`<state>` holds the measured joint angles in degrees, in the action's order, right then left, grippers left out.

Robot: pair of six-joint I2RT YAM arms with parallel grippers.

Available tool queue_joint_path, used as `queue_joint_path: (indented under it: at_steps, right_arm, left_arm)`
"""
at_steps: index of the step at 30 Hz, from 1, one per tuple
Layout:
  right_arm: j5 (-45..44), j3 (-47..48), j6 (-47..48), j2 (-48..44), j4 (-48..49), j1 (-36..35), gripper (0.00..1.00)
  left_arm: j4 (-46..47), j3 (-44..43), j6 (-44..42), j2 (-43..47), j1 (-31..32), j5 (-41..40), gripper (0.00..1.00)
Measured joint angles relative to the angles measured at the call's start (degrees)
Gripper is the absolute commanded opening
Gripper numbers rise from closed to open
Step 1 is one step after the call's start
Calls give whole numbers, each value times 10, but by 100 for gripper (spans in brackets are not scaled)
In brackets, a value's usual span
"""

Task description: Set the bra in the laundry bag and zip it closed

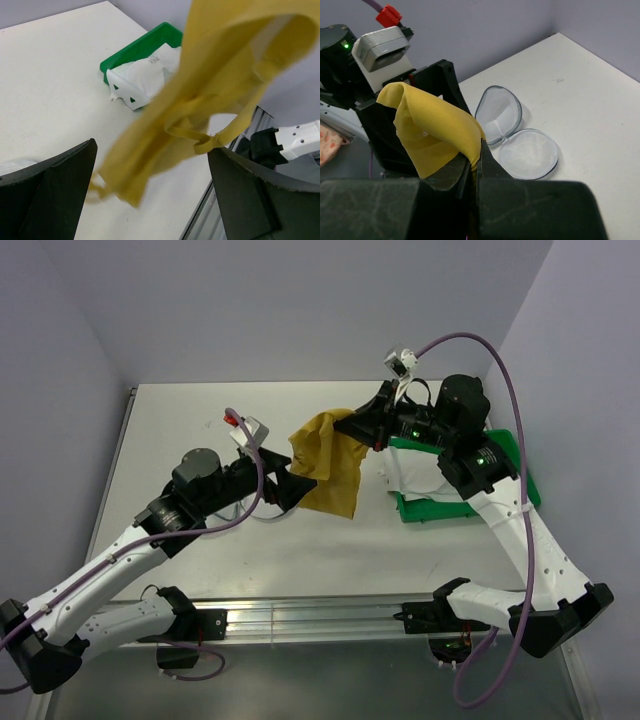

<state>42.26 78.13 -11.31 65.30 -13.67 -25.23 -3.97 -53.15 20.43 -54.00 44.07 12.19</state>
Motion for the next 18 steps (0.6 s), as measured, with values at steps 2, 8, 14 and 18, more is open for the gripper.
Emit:
queue_joint_path:
  at_steps: [2,8,14,18]
  right_arm:
    - [6,2,-4,2,-1,0,0]
    - [40,6,-18,5,11,7,0]
    - [75,6,-43,5,41,29,0]
    - [87,5,-54,5,56,37,0]
  left_arm:
    - [9,0,0,-9,0,-9,99]
    - [38,9,1,-14,0,-20,80]
    - [67,17,10,-14,0,-5,12]
    - [82,19,15,-20,0,2,0]
